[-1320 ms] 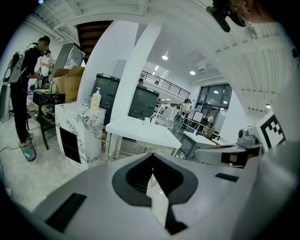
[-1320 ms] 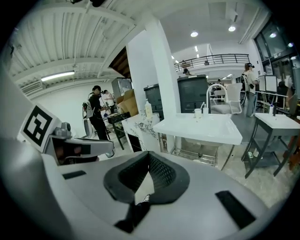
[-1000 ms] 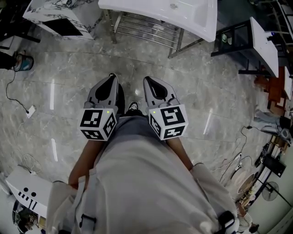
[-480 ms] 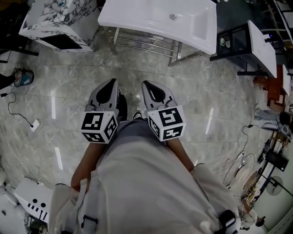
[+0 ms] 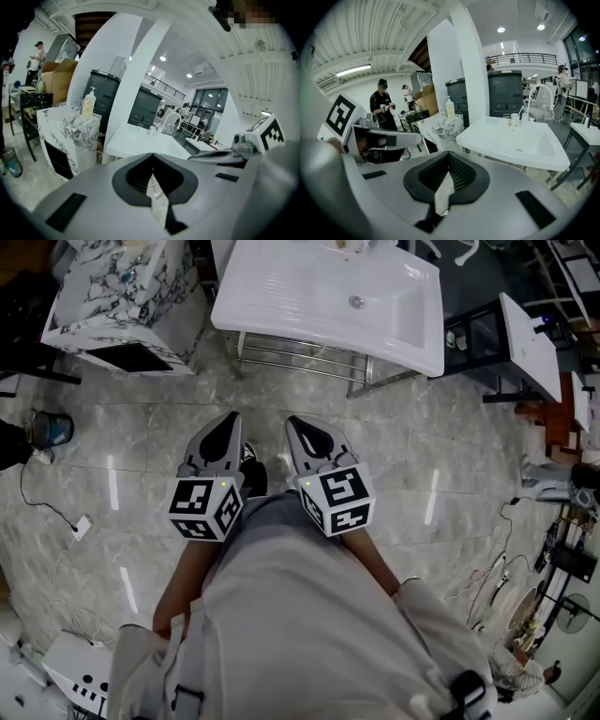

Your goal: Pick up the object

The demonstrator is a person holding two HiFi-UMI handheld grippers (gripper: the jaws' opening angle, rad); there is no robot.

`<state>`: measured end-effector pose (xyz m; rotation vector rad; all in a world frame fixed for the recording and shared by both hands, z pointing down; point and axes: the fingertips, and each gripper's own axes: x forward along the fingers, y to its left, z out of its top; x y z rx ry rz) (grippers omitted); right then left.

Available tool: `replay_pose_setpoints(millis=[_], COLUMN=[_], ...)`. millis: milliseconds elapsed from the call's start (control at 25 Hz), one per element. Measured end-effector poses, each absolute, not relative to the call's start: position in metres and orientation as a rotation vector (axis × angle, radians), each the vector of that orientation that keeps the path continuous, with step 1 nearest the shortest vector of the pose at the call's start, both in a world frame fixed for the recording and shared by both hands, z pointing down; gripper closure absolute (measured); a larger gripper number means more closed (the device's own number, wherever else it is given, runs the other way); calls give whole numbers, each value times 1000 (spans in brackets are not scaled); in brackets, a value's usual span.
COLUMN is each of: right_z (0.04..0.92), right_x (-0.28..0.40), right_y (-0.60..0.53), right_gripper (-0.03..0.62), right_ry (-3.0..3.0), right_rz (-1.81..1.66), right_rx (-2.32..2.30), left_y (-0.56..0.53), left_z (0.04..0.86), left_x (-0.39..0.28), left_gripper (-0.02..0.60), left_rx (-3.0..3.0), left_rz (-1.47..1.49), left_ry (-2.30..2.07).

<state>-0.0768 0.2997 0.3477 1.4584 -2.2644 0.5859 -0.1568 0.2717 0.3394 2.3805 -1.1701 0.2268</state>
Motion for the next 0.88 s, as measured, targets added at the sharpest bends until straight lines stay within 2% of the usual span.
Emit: replay_pose_setpoints(millis=[880], right_z=[339], right_x=[-115], right_y=[213], right_gripper=[583], right_ry=[-2244], right_rz=[541], right_rx=[1533], left_y=[191], left_z=[335], left_x=[-188], left_gripper=[581], left_rx=[2426], left_rz=[234], left_ry=[-1084])
